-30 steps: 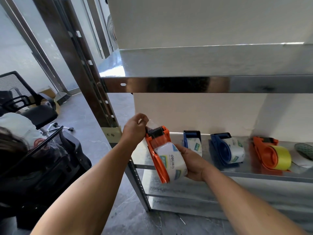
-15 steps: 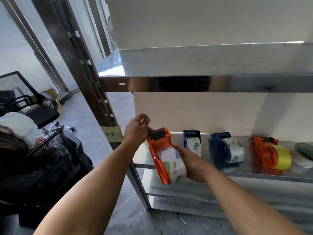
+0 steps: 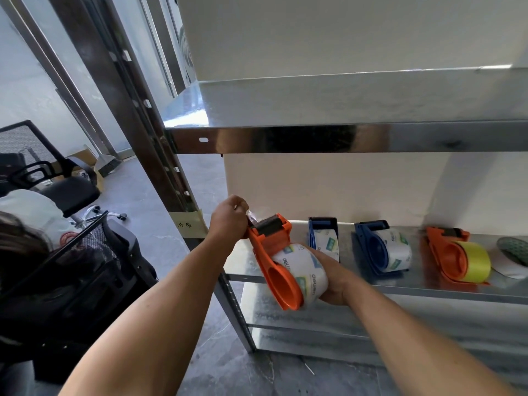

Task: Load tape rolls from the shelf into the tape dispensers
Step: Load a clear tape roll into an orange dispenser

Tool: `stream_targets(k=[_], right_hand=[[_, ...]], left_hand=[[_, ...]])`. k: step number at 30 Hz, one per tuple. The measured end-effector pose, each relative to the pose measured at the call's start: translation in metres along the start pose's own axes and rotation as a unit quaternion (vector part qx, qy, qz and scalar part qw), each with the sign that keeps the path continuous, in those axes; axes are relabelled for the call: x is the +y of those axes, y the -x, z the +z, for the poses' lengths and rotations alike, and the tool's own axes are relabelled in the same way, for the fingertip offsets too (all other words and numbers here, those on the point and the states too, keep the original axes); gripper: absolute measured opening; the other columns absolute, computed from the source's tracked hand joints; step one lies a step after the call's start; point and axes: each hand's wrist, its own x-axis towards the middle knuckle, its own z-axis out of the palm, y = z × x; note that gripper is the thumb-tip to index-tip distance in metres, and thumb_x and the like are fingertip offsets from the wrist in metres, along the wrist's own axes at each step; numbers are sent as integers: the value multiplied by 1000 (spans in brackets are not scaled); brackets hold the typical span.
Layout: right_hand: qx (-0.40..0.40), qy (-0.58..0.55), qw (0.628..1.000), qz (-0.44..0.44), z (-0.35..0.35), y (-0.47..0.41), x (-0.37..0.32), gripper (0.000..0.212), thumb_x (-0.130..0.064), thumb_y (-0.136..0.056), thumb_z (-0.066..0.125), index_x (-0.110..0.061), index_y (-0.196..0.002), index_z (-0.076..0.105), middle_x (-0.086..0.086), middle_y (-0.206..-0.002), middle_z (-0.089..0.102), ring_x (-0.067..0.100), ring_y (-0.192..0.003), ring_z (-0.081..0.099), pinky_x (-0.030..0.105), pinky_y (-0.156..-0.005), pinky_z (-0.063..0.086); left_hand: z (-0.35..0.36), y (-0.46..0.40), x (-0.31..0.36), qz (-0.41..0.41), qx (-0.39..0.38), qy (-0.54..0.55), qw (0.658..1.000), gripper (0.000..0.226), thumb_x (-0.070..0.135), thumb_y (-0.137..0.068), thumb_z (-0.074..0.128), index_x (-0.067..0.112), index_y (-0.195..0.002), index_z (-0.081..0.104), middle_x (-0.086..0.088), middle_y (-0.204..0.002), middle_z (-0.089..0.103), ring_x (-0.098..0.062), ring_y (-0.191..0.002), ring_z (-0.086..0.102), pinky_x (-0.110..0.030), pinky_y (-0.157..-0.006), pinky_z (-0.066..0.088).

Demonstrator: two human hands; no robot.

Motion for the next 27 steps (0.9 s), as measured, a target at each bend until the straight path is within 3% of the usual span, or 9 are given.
stream_targets(k=[3,7,12,15,18,20,24,27], right_hand=[[2,2,1000,-2,1,1,-5,24,-32,-99,49,-23,-119,61,10,-101,70,24,-81,68,41,-78,53],[4,28,1000,-14,4,4,-9,33,-25,-102,46,-24,-134,50,10,-107,70,25,-81,70,41,-68,55],[-7,13,999,-33,12,7,-17,37,-26,-94,54,-24,-131,51,6,-98,73,23,-80,70,41,-70,55],[1,18,999,-49,15,6,-19,46,-28,-83,62,-22,-128,54,9,-108,71,25,-86,70,46,-75,54],[13,17,997,-68,16,5,-21,32,-19,-94,57,-21,-126,56,11,-115,69,27,-92,70,45,-76,55],[4,25,997,-69,17,6,-22,34,-21,-91,59,-23,-126,56,10,-116,69,27,-96,69,44,-77,55],[-21,18,998,-54,16,7,-23,45,-28,-84,63,-23,-128,57,11,-114,69,28,-96,66,48,-84,48],[-26,-17,999,-36,14,8,-22,34,-31,-90,56,-26,-123,63,9,-105,70,23,-87,68,44,-81,50]], left_hand=[[-1,-2,-5,-29,-15,41,999,16,15,-102,47,11,-95,62,-15,-86,60,-28,-69,61,-44,-69,61],[-2,-1,-5,-54,-51,74,994,16,12,-101,50,11,-91,62,-14,-84,62,-23,-62,61,-38,-63,60],[-5,0,-6,-92,-91,160,979,13,13,-101,52,6,-100,63,-16,-90,64,-23,-67,65,-35,-60,60],[-6,0,-8,-85,-102,198,971,13,14,-102,52,5,-101,62,-14,-86,61,-23,-68,62,-35,-62,58],[-4,2,-9,-86,-124,203,968,15,14,-101,52,11,-89,61,-7,-73,58,-18,-58,58,-32,-59,55],[-3,4,-9,-85,-134,213,964,20,13,-102,51,13,-83,59,-6,-68,55,-16,-51,55,-28,-51,52],[-5,2,-9,-79,-121,193,970,19,12,-103,48,10,-86,55,-8,-68,51,-14,-44,53,-25,-42,50],[-5,-1,-8,-89,-119,179,973,18,15,-105,46,8,-91,54,-9,-71,54,-16,-47,58,-27,-45,52]])
